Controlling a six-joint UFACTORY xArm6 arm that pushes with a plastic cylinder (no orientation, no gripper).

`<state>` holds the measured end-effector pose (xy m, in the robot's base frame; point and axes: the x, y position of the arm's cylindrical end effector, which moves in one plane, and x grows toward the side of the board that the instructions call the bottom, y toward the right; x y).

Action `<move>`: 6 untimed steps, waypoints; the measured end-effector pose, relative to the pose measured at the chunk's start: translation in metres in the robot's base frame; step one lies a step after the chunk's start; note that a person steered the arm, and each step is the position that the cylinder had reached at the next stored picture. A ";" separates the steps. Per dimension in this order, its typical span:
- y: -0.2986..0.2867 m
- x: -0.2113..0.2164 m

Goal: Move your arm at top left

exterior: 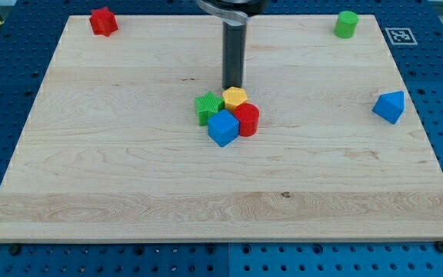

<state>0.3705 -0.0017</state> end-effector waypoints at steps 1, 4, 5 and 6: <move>-0.046 -0.014; -0.232 -0.065; -0.288 -0.120; -0.302 -0.150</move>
